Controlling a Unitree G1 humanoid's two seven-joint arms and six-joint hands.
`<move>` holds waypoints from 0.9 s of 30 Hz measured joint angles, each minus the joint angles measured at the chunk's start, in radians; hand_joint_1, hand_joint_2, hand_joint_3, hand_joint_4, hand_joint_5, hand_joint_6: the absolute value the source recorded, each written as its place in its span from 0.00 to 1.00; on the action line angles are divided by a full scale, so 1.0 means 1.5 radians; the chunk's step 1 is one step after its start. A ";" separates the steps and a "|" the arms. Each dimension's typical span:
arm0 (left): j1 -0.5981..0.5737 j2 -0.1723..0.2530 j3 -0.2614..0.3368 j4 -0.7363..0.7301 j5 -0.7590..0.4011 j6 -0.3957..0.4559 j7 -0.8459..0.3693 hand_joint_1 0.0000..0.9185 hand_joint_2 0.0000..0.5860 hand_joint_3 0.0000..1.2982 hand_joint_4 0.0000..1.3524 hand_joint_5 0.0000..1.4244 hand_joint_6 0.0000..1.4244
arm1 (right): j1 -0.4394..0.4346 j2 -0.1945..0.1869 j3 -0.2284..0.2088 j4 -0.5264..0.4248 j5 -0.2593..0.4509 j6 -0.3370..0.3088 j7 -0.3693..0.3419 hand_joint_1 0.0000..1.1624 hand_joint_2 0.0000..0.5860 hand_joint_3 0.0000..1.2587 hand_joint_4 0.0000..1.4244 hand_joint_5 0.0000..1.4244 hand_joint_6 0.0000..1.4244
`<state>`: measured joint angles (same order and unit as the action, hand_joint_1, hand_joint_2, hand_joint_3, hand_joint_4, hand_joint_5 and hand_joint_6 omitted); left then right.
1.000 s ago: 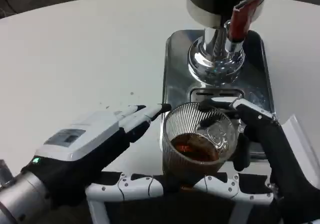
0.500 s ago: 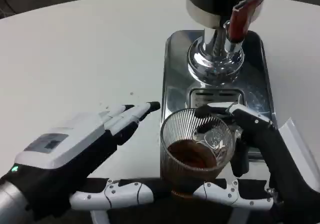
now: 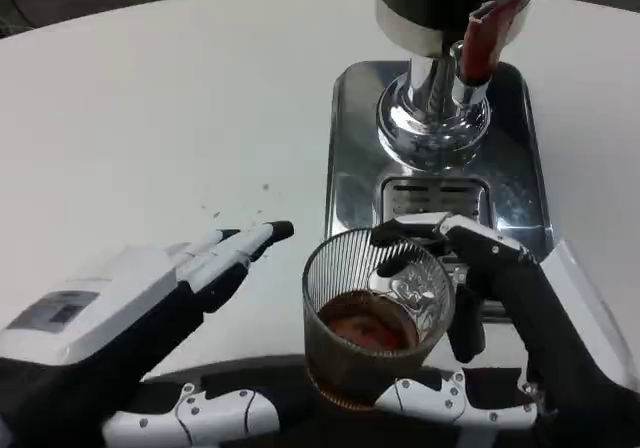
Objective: Grasp the cup under the faucet to collect the drink, then remove the cup.
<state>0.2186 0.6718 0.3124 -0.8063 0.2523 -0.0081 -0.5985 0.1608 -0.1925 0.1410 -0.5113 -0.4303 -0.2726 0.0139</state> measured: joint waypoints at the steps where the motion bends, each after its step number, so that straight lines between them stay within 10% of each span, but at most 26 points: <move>1: 0.003 0.000 0.003 -0.001 -0.003 0.000 0.000 0.00 0.15 0.00 0.00 0.00 0.00 | 0.000 0.000 0.000 0.000 0.000 0.000 0.001 0.78 0.25 0.70 0.70 0.87 0.88; 27: 0.038 0.009 0.034 -0.009 -0.006 -0.034 0.000 0.00 0.15 0.00 0.00 0.00 0.00 | 0.000 -0.004 0.004 -0.005 0.004 0.000 0.015 0.78 0.26 0.71 0.71 0.88 0.89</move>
<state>0.2759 0.6853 0.3641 -0.8191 0.2431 -0.0592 -0.5987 0.1608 -0.1990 0.1475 -0.5185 -0.4238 -0.2726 0.0360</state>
